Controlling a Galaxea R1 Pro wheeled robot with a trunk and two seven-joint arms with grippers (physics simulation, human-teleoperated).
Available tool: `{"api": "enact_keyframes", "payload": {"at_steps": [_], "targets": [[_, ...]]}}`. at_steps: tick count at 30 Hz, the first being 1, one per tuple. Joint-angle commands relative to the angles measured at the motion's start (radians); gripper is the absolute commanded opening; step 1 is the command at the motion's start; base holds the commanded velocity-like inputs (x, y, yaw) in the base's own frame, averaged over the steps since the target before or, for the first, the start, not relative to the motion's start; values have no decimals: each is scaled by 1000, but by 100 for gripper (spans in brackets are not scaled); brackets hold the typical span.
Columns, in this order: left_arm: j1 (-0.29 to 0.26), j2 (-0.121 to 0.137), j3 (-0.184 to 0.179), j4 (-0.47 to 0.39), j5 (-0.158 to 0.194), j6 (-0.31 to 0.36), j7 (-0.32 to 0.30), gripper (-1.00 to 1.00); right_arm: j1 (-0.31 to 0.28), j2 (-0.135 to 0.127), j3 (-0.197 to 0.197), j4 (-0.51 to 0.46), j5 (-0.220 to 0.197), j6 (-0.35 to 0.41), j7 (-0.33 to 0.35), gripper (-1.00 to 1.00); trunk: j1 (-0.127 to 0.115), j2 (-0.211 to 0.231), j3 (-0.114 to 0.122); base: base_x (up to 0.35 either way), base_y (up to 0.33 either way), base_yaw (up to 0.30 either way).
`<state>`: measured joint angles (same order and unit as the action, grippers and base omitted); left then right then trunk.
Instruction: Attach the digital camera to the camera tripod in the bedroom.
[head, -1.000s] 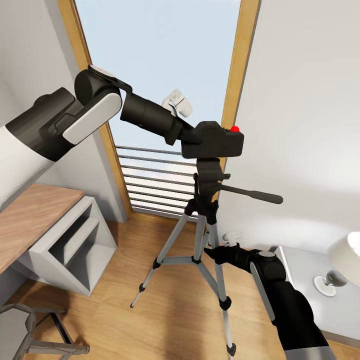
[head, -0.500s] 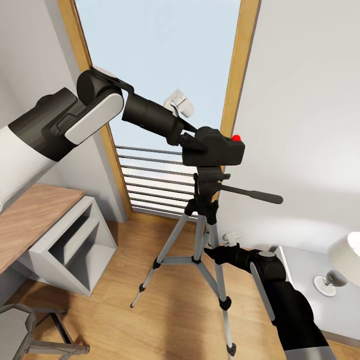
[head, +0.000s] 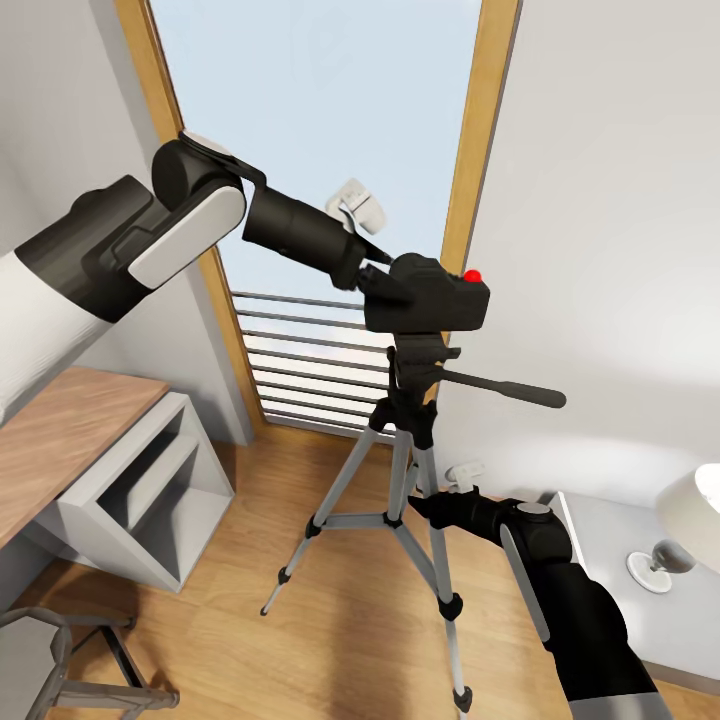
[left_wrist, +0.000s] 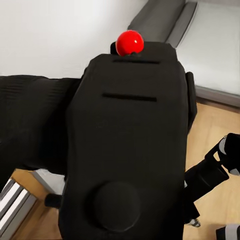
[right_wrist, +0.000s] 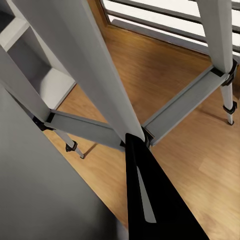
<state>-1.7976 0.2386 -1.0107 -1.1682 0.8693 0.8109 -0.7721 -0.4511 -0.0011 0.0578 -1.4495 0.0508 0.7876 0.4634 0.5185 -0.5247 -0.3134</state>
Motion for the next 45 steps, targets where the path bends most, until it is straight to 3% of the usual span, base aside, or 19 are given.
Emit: {"api": "enact_keyframes", "payload": {"at_steps": [1,8,13,19,20,24,27,33,45], "targets": [[-2,2,-2,2,7,5,5,100,-1,0,-1,12,54,-1,4,-100,1,-1,-2,0,0,0],[-2,38,7,27,25,6,119,100,0,0,-1,12,55,-1,4,-100,1,-1,-2,0,0,0],[-2,71,15,80,87,6,256,100,-1,0,-1,12,55,-1,4,-100,1,-1,-2,0,0,0],[-2,104,16,172,239,5,361,100,-1,-1,-1,12,55,0,4,-100,1,-1,-2,0,0,0],[-2,111,17,195,287,3,381,100,-1,-1,-1,12,55,-1,4,-100,1,-1,-2,0,0,0],[-2,125,15,248,383,-25,415,100,-1,-2,-1,12,55,0,4,-100,1,-1,-2,0,0,0],[1,131,13,279,435,-71,425,100,-1,-2,-1,12,55,1,4,-100,1,-1,-2,0,0,0],[60,136,12,309,488,-143,432,100,-1,-2,-1,12,55,1,4,-100,1,-1,-2,0,0,0],[247,124,10,470,506,-170,429,100,-1,-2,-1,12,55,0,4,-100,1,-1,-2,0,-15,0]]}}
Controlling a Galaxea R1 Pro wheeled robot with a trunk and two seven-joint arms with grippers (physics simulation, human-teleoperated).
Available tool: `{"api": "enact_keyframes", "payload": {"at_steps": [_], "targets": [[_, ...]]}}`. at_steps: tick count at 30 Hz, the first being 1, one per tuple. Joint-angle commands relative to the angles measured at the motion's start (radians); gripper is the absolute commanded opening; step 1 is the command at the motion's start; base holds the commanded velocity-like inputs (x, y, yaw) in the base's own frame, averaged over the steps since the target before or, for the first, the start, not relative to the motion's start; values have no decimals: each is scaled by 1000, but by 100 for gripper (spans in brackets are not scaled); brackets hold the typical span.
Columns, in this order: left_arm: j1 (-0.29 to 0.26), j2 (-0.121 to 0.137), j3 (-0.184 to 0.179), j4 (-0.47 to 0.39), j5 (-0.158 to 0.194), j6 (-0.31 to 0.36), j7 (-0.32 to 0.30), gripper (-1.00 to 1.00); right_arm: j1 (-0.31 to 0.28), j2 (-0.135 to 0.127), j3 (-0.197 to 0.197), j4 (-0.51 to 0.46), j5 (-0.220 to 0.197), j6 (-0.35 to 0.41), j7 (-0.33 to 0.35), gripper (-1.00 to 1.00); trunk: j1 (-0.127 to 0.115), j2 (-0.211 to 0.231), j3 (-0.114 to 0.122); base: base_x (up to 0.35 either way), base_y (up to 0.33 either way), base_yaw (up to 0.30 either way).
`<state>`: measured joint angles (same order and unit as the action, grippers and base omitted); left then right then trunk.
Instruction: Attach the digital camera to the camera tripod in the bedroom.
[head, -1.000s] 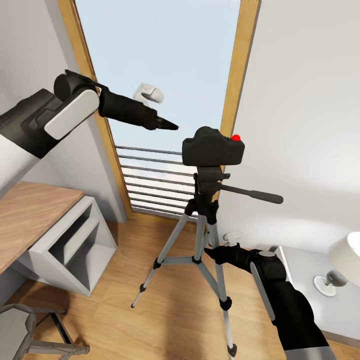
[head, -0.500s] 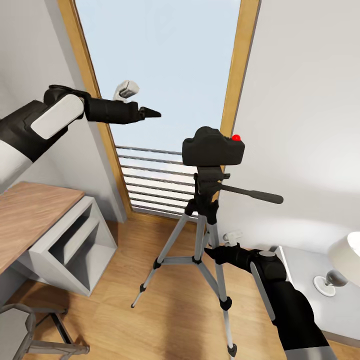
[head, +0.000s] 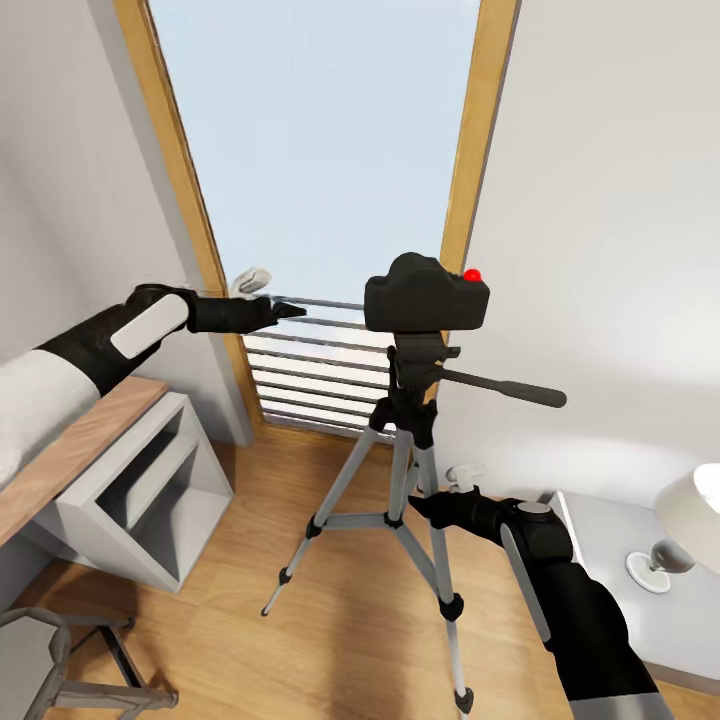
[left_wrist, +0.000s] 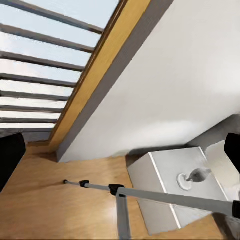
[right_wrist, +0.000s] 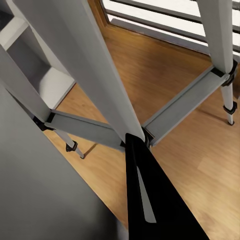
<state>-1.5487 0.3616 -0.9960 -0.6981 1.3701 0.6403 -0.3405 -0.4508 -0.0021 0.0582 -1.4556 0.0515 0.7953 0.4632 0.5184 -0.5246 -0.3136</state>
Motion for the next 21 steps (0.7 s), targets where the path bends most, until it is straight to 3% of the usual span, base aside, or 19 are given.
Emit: {"api": "enact_keyframes", "payload": {"at_steps": [1,7,14,19,21], "targets": [[33,-3,-5,16,5,-1,-1,100,-1,0,-1,18,53,-8,5,-100,1,-1,-2,0,-12,0],[156,-10,-5,74,4,-22,1,100,-1,0,-1,18,53,-8,5,-100,1,-1,-2,0,-6,0],[268,-17,-7,216,5,-127,-17,100,-1,0,-1,18,54,-7,6,-100,1,-1,-2,0,-1,0],[383,-49,-8,344,6,-206,-24,100,-1,0,-1,18,54,-7,6,-100,1,-1,-2,0,0,0],[430,-76,-8,413,5,-235,-25,100,-2,1,-1,18,53,-7,6,-100,1,-1,-2,0,0,0]]}}
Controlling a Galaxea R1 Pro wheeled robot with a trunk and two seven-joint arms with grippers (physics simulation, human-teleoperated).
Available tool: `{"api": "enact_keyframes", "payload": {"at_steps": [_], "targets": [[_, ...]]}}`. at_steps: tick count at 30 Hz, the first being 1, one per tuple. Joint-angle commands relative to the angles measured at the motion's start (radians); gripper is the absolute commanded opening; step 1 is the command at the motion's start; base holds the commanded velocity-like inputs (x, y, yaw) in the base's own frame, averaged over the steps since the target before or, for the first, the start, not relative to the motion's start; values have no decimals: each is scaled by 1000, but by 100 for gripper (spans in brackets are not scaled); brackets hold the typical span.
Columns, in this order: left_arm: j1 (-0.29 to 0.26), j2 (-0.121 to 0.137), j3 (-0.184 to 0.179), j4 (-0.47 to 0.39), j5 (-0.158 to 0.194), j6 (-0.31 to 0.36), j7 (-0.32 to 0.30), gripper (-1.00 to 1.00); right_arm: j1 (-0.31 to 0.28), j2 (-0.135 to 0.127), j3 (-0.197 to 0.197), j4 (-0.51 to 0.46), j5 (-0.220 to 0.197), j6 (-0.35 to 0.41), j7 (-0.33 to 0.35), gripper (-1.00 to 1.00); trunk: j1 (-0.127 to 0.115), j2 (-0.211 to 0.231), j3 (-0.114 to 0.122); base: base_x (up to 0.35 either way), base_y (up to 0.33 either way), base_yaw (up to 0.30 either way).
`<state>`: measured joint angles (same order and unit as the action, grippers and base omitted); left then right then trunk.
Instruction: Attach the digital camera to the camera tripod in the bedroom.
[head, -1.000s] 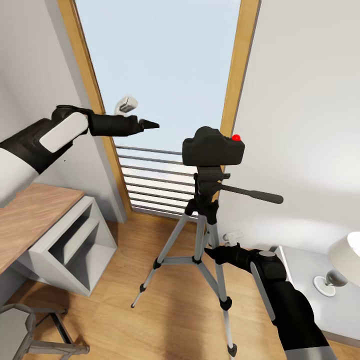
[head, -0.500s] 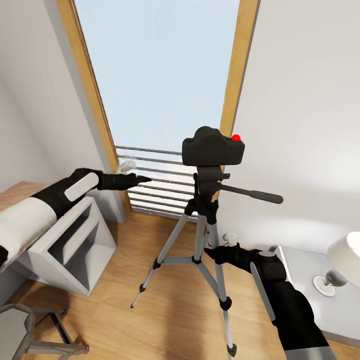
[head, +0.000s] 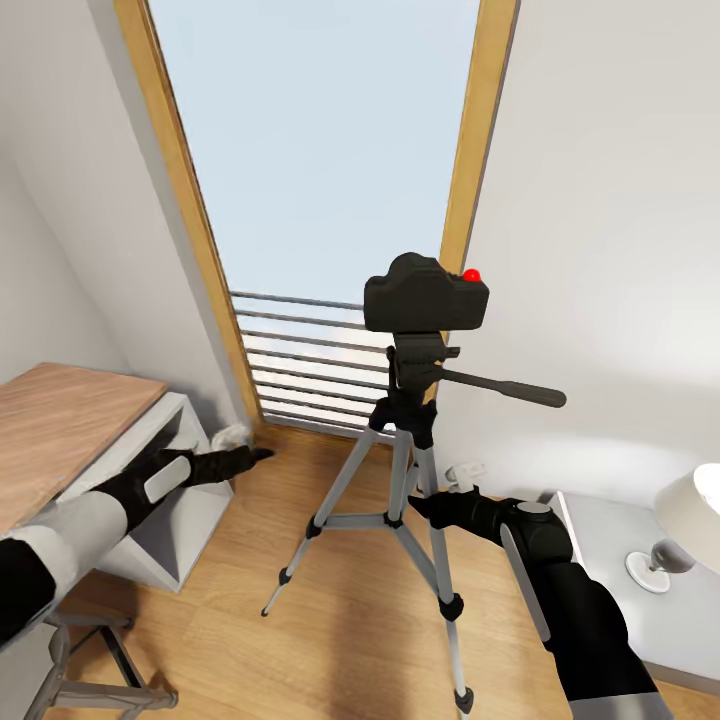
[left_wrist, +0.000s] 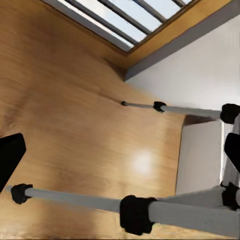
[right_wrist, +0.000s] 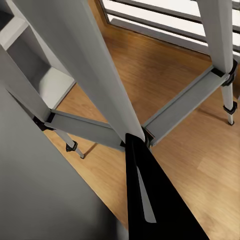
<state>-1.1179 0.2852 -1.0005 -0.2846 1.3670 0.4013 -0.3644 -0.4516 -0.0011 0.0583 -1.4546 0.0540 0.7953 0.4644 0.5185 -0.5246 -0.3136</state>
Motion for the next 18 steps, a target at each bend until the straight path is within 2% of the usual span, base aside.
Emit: {"api": "enact_keyframes", "payload": {"at_steps": [1,3,4,8,9,13,14,18], "targets": [[13,-9,-3,24,7,-4,-2,100,-1,0,-2,17,51,-7,5,-100,1,-1,-2,0,0,0],[40,-30,-3,72,7,-14,-2,100,-1,0,-2,17,50,-7,5,-100,1,-1,-2,0,0,0],[68,-51,-3,118,7,-22,-2,100,-1,0,-2,17,49,-7,5,-100,1,-1,-2,0,0,0],[126,-88,-2,192,7,-36,-2,100,-1,0,-2,17,47,-7,5,-100,1,-1,-2,0,0,0],[156,-100,-2,219,7,-54,0,100,-1,-1,-2,17,47,-7,5,-100,1,-1,-2,0,0,0],[225,-112,0,255,9,-123,3,100,-1,-1,-3,17,46,-7,5,-100,1,-1,-2,0,0,0],[263,-115,0,265,9,-168,5,100,-1,-2,-3,17,46,-7,5,-100,1,-1,-2,0,0,0],[332,-119,1,275,13,-249,14,100,-1,-2,-3,17,46,-7,5,-100,1,-1,-2,0,0,0]]}}
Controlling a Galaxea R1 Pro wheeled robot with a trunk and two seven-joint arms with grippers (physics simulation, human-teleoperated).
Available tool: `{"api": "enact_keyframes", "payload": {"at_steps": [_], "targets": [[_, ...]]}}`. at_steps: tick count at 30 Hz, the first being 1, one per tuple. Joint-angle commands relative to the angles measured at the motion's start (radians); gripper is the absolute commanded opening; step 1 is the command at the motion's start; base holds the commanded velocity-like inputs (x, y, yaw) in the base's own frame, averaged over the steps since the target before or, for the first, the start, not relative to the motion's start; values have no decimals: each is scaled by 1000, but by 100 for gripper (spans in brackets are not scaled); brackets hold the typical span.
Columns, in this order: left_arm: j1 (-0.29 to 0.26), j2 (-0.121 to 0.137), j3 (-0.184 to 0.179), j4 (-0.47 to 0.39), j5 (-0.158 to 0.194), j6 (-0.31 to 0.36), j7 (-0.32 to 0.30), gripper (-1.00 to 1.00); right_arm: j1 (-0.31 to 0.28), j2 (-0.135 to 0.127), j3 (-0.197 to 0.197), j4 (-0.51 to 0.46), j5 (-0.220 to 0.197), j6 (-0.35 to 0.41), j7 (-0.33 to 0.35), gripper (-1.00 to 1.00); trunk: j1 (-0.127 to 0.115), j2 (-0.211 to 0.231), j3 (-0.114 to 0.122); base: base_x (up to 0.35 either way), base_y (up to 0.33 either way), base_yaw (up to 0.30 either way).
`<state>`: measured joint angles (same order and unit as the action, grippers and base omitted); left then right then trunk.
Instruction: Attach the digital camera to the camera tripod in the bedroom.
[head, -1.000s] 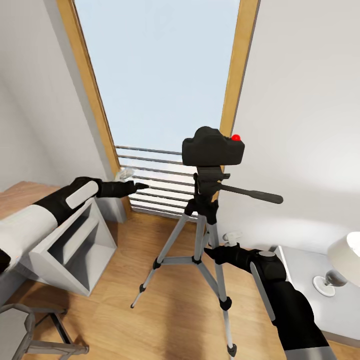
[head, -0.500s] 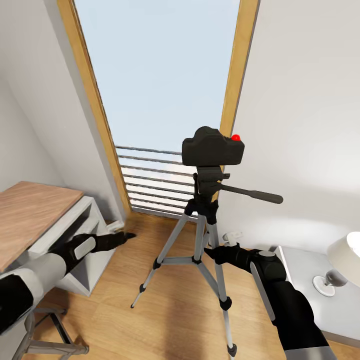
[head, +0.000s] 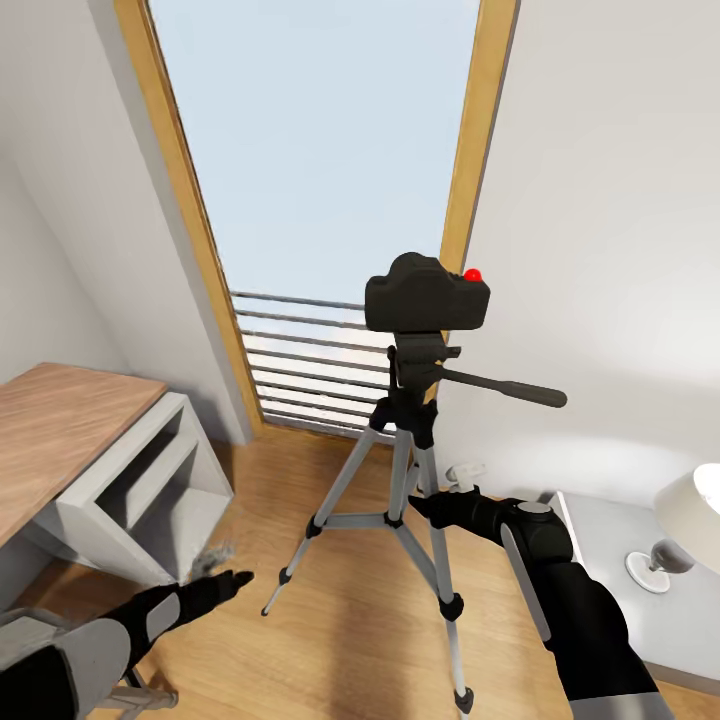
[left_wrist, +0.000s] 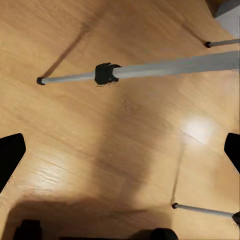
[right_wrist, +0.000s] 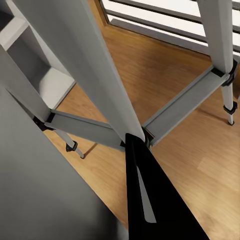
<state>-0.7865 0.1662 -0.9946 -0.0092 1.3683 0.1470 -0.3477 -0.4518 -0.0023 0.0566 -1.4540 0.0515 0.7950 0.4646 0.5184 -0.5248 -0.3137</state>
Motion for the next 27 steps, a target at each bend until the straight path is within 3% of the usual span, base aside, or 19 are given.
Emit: {"api": "enact_keyframes", "payload": {"at_steps": [1,6,10,17,22,27], "targets": [[30,-1,-4,2,14,-20,6,100,-1,-1,-1,17,49,-7,5,-100,1,-1,-1,0,0,0],[104,-4,-4,5,17,-52,54,100,-1,-1,-1,17,48,-7,5,-100,1,-1,-1,0,0,0],[158,-8,-4,6,18,-60,141,100,-1,-1,-1,17,47,-7,5,-100,1,-1,-1,0,0,0],[251,-24,-4,4,18,-57,410,100,-1,-1,-2,17,46,-7,4,-100,1,-1,-1,0,0,0],[338,-47,-4,4,18,-58,474,100,-1,-1,-3,17,46,-7,3,-100,1,-1,-1,0,0,0],[408,-66,-4,3,18,-65,490,100,-1,-1,-3,17,46,-7,3,-100,1,-1,-1,0,0,0]]}}
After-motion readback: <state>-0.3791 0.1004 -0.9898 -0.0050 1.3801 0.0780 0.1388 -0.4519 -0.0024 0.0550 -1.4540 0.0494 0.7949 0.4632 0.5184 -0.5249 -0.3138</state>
